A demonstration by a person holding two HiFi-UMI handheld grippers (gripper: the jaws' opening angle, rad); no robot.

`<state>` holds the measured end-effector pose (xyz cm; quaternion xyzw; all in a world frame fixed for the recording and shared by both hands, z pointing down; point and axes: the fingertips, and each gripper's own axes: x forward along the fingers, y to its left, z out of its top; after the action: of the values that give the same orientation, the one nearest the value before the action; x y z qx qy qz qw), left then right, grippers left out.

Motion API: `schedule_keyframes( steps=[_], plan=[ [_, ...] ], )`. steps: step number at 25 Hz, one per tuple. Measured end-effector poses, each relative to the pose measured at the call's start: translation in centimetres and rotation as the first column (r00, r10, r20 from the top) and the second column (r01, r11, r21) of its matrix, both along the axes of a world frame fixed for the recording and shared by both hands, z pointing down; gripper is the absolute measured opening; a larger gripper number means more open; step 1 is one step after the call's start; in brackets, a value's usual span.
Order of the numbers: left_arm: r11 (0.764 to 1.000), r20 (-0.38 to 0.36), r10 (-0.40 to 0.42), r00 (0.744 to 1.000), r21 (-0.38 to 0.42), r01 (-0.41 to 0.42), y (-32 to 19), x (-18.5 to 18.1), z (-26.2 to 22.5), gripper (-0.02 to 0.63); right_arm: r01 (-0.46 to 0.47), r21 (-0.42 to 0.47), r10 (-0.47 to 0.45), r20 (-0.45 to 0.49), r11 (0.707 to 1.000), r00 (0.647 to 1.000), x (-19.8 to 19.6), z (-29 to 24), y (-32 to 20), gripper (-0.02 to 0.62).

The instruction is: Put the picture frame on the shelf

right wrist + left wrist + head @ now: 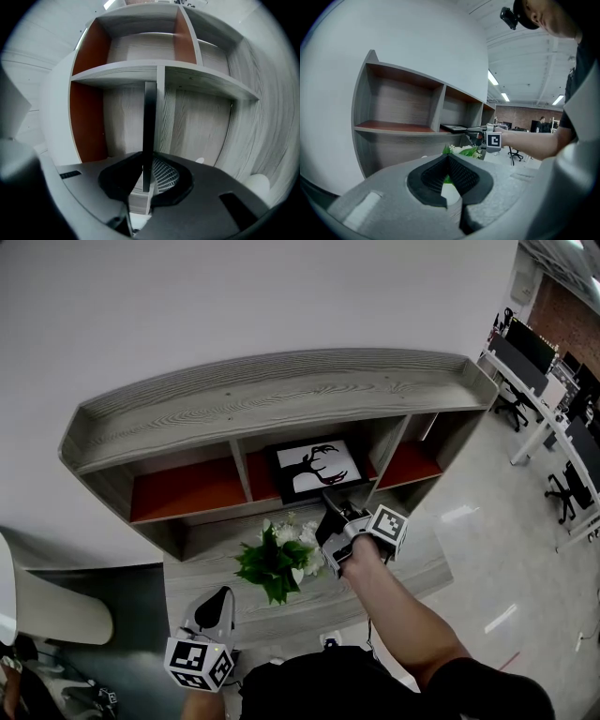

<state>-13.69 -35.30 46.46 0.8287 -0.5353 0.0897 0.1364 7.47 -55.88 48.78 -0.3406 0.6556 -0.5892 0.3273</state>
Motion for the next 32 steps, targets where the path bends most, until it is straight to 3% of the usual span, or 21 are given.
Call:
schedule_keyframes(
  steps=[19, 24, 32],
  plan=[
    [1.0, -0.013, -0.019, 1.0, 0.007, 0.019, 0.5, -0.7, 0.1, 0.009, 0.032, 0.02, -0.031, -0.037, 0.999, 0.999, -0.5, -0.2, -0.6, 0.083],
    [1.0, -0.014, -0.012, 1.0, 0.008, 0.012, 0.7, -0.6, 0.0, 0.009, 0.019, 0.033, -0.016, -0.08, 0.999, 0.997, 0.1, -0.4, -0.2, 0.154],
    [1.0, -0.019, 0.019, 1.0, 0.012, -0.018, 1.2, -0.2, 0.0, 0.009, -0.004, 0.04, 0.006, -0.057, 0.999, 0.998, 1.2, -0.5, 1.3, 0.161]
  ],
)
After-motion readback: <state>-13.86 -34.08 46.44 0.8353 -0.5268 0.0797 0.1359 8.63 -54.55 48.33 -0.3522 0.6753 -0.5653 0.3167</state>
